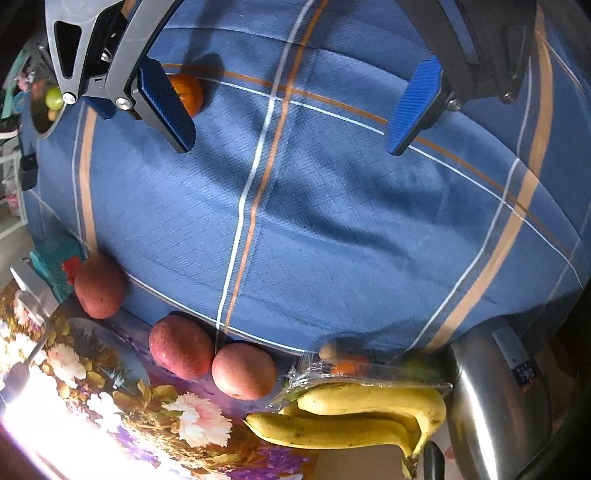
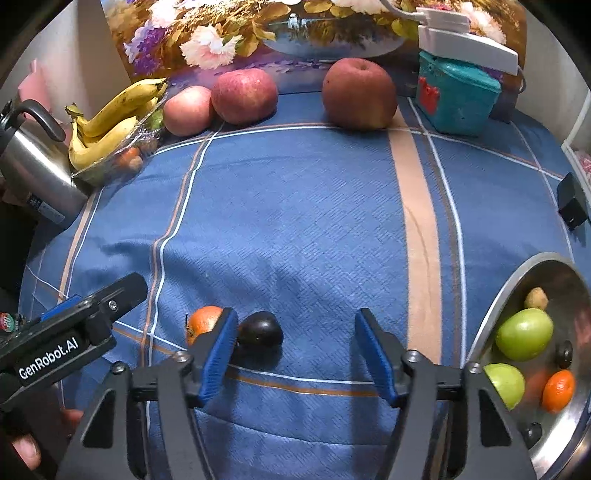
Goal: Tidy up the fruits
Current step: 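Grasp the black plum with the right tool while the left tool grasps the orange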
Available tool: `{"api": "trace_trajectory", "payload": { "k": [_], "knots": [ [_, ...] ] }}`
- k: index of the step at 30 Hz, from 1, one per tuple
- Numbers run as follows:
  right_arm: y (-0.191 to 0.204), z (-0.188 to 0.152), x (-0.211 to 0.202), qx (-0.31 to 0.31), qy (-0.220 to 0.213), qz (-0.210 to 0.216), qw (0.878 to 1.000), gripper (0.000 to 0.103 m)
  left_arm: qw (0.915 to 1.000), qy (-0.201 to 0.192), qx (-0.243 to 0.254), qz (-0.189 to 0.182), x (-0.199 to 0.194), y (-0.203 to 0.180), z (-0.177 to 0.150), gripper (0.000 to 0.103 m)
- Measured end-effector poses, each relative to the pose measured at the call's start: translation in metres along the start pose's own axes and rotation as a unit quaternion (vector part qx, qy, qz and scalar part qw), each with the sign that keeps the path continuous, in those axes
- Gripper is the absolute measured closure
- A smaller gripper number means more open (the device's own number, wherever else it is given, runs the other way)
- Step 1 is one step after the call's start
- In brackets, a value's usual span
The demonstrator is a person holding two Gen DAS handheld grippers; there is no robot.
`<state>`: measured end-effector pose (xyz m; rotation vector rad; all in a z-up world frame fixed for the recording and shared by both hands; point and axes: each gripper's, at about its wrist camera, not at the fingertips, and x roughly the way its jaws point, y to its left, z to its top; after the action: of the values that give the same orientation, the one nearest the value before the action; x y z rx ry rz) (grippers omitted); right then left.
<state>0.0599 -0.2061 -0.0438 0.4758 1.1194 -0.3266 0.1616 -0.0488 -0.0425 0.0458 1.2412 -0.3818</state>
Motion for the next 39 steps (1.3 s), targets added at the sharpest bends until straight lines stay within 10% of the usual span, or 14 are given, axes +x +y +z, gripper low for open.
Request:
{"api": "trace_trajectory", "payload": {
  "k": [19,31,39],
  "knots": [
    [-0.004,-0.008,0.005,0.046,0.008,0.09,0.995,0.077,0.9998,0.018,0.001,-0.009,0.001,-0.007,-0.001,0.0],
    [-0.017,-0.008,-0.006,0.063,0.005,0.08,0.995,0.078,0.9988,0.031,0.008,-0.037,0.004,-0.026,-0.007,0.002],
    [-0.046,-0.01,-0.02,0.089,-0.007,0.046,0.995,0.079,0.996,0.054,0.036,-0.062,0.013,-0.055,-0.017,0.023]
  ]
}}
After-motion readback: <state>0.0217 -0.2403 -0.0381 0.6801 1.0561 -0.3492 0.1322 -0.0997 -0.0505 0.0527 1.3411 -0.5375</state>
